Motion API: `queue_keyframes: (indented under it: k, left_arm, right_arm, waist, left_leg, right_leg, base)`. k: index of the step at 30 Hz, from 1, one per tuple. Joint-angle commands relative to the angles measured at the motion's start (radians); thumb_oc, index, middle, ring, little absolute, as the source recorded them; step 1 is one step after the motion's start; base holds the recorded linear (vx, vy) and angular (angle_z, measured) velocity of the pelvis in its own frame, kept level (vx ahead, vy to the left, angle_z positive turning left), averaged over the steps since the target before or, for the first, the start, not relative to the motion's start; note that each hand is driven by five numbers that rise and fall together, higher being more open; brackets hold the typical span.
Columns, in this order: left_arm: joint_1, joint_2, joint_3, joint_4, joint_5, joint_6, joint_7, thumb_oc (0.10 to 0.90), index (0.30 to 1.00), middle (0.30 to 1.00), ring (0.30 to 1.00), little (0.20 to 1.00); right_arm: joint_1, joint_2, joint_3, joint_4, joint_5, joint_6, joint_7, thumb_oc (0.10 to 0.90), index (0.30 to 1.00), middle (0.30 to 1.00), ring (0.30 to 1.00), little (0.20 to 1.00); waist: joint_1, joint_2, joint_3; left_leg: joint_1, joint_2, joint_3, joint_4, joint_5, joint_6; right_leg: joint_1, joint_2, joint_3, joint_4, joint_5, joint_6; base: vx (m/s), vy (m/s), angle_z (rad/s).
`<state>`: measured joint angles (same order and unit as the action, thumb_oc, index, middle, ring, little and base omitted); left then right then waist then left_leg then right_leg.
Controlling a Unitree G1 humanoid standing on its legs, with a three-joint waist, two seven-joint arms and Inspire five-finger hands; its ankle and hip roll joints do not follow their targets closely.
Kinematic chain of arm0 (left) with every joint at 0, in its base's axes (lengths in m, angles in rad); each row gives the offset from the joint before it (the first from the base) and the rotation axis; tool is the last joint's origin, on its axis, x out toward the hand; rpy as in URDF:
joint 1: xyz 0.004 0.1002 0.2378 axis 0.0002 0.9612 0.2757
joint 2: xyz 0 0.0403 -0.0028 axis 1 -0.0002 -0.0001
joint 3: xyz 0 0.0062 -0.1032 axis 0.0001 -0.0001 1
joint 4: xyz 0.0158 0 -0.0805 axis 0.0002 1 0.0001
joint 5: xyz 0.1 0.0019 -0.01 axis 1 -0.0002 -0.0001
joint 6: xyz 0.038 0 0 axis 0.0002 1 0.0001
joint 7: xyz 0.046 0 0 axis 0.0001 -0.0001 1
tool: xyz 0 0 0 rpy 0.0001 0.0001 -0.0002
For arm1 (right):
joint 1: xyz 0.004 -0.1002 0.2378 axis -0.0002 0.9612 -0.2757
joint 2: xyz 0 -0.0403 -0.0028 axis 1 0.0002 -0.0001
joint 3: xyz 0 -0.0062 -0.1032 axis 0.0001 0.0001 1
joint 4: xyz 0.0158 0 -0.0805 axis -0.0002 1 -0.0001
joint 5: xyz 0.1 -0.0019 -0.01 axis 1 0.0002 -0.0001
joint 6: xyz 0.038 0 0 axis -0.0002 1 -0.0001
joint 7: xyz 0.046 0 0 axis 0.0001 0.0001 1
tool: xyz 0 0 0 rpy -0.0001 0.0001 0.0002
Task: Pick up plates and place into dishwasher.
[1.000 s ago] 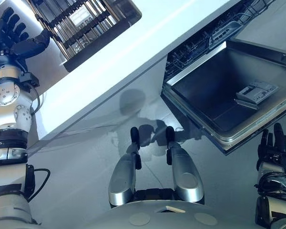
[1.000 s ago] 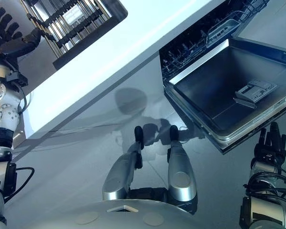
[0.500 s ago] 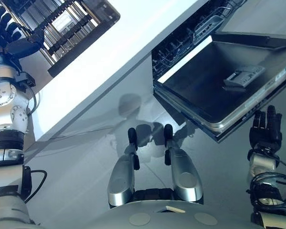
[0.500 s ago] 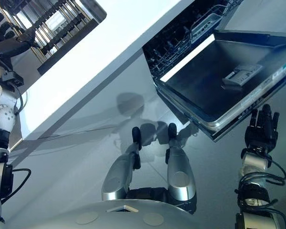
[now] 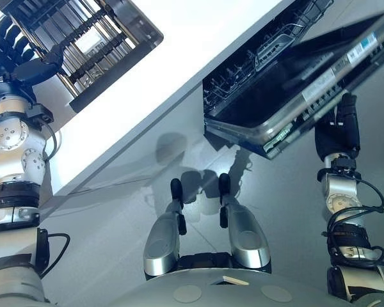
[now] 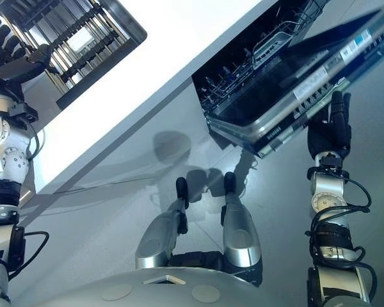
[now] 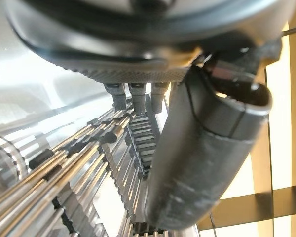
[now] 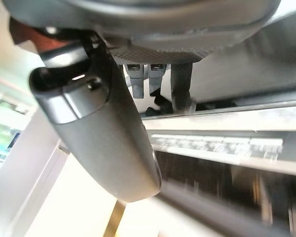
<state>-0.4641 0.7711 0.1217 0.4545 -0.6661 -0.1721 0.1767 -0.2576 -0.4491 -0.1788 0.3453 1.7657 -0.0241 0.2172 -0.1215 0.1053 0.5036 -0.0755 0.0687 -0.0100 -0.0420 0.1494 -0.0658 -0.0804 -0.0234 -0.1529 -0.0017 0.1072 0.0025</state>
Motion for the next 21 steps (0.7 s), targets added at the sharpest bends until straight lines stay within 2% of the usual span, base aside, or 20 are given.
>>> queue_keyframes:
  k: [1,10,16,19,21]
  left_arm:
    - [-0.014,0.024,0.007,-0.039,0.020,-0.103,-0.004,0.800,0.900,0.900,0.900,0.900]
    - [-0.010,0.019,0.004,-0.031,0.021,-0.109,-0.010,0.800,0.900,0.900,0.900,0.900]
    - [-0.009,0.007,0.003,-0.012,0.024,-0.121,-0.019,0.800,0.900,0.900,0.900,0.900]
    - [-0.004,0.002,0.001,-0.009,0.023,-0.127,-0.025,0.800,0.900,0.900,0.900,0.900]
    - [-0.004,0.003,-0.001,-0.007,0.020,-0.129,-0.029,0.800,0.900,0.900,0.900,0.900]
  right_arm:
    - [-0.139,0.088,0.230,-0.096,-0.077,0.191,0.072,0.800,0.900,0.900,0.900,0.900]
    - [-0.156,0.121,0.297,-0.263,-0.133,0.248,0.172,0.800,0.900,0.900,0.900,0.900]
    - [-0.166,0.145,0.340,-0.369,-0.278,0.260,0.194,0.800,0.900,0.900,0.900,0.900]
    - [-0.164,0.144,0.353,-0.388,-0.365,0.221,0.173,0.800,0.900,0.900,0.900,0.900]
    - [-0.165,0.120,0.348,-0.383,-0.527,0.100,0.082,0.800,0.900,0.900,0.900,0.900]
  waist:
    - [0.067,-0.023,-0.108]
    - [0.072,-0.033,-0.114]
    - [0.072,-0.037,-0.126]
    - [0.072,-0.040,-0.132]
    - [0.070,-0.043,-0.139]
  left_leg:
    - [0.009,-0.123,0.074,0.085,-0.138,0.086]
    - [0.009,-0.128,0.072,0.093,-0.140,0.091]
    - [0.011,-0.130,0.072,0.094,-0.141,0.094]
    - [0.014,-0.130,0.071,0.093,-0.141,0.094]
    - [0.017,-0.129,0.072,0.089,-0.140,0.093]
  right_leg:
    - [-0.017,0.006,0.055,0.145,-0.154,0.022]
    - [-0.015,0.006,0.060,0.139,-0.146,0.026]
    - [-0.015,0.007,0.065,0.135,-0.143,0.027]
    - [-0.013,0.007,0.066,0.133,-0.141,0.028]
    - [-0.012,0.007,0.067,0.131,-0.140,0.028]
  base:
    - [0.00,0.000,0.00]
    - [0.01,0.007,0.06]
    - [0.00,0.002,0.01]
    - [0.00,0.000,0.00]
    - [0.00,0.000,0.00]
